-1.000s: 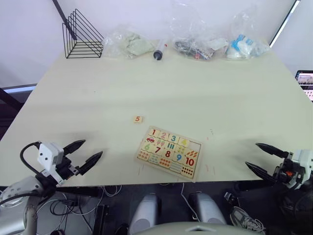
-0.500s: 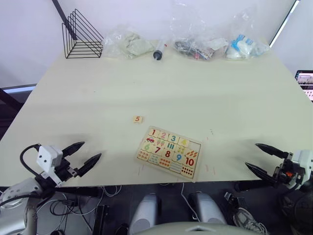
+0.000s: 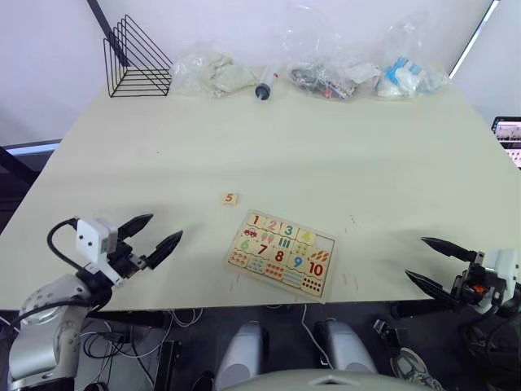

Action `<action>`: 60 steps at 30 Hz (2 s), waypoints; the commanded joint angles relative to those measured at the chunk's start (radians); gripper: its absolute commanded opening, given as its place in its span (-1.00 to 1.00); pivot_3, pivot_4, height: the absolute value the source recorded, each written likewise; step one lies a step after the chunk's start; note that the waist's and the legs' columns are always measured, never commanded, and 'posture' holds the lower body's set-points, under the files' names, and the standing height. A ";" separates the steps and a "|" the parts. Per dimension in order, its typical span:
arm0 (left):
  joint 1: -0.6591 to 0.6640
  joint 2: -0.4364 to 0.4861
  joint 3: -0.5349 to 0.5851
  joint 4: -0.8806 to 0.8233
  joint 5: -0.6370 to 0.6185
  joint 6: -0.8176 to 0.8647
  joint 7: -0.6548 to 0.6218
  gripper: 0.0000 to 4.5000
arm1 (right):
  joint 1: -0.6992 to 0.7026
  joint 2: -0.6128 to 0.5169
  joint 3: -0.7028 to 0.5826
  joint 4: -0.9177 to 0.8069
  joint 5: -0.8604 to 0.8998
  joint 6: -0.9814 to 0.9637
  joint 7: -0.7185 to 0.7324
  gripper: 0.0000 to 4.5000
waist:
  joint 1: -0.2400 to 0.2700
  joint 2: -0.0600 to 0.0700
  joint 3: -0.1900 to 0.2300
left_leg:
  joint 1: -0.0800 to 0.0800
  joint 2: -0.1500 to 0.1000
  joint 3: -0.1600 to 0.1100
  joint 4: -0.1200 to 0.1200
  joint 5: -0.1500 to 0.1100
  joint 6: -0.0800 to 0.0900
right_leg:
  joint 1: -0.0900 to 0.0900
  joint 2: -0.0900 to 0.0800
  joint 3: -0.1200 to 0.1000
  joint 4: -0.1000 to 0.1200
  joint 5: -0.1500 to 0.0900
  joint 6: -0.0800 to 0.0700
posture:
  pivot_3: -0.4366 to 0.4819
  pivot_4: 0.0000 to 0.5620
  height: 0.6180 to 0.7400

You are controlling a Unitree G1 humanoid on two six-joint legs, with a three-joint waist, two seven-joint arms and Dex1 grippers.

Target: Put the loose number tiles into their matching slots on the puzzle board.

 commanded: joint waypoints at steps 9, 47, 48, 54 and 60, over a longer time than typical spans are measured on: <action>-0.206 -0.152 -0.218 -0.352 0.024 0.448 0.528 0.98 | -0.038 -0.046 0.000 -0.113 0.066 0.062 0.037 1.00 | 0.000 0.000 0.000 | 0.000 -0.002 -0.003 0.000 0.000 0.000 | 0.000 0.000 0.000 0.000 0.000 0.000 | -0.05 -0.47 1.00; -0.468 -0.322 -0.390 -0.097 0.239 0.671 0.725 0.30 | -0.062 -0.054 0.033 -0.134 0.060 0.081 0.049 1.00 | 0.007 0.000 0.000 | -0.001 -0.006 -0.003 0.001 0.000 0.000 | 0.001 0.000 -0.001 0.000 0.000 0.000 | -0.05 -0.47 1.00; -0.468 -0.324 -0.387 -0.096 0.243 0.670 0.726 0.08 | -0.062 -0.055 0.032 -0.134 0.062 0.082 0.053 1.00 | 0.007 0.000 0.000 | -0.001 -0.006 -0.003 0.001 0.000 0.000 | 0.001 0.000 -0.001 0.000 0.000 0.000 | -0.05 -0.47 1.00; -0.464 -0.316 -0.384 -0.093 0.257 0.663 0.714 -0.32 | -0.068 -0.056 0.036 -0.131 0.062 0.086 0.073 1.00 | 0.007 0.000 0.000 | 0.000 -0.006 -0.003 0.001 0.000 0.000 | 0.001 0.000 -0.001 0.000 0.000 0.000 | -0.05 -0.47 1.00; -0.402 -0.287 -0.352 -0.195 0.253 0.669 0.700 -0.32 | -0.076 -0.054 0.049 -0.131 0.064 0.089 0.091 1.00 | 0.002 0.000 0.000 | 0.000 -0.006 -0.003 0.001 0.000 0.000 | 0.001 0.000 -0.001 0.000 0.000 0.000 | -0.05 -0.47 1.00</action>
